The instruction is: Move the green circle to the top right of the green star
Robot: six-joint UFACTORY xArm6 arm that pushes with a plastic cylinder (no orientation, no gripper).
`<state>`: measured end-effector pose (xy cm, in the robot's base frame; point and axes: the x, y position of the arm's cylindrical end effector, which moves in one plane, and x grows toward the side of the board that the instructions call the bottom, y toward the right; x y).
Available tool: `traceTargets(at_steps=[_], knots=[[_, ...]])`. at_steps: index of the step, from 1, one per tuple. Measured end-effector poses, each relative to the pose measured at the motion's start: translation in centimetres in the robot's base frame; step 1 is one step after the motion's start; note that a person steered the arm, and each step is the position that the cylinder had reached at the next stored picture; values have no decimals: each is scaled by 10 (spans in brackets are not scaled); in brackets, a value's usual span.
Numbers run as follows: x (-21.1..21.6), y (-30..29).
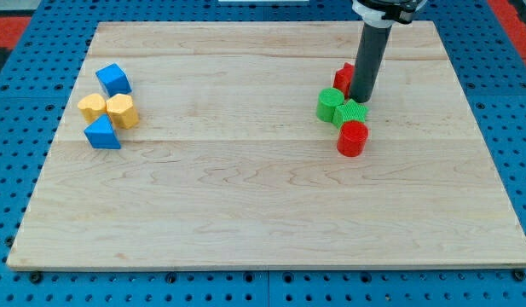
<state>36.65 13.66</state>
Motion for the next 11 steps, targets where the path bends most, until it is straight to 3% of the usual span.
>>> traceTargets(at_steps=[3, 4, 5, 6, 7, 8, 9, 11], knots=[[-16, -15], [6, 17], [16, -15], [-23, -24], [-33, -101], [0, -159], [21, -97], [5, -63]])
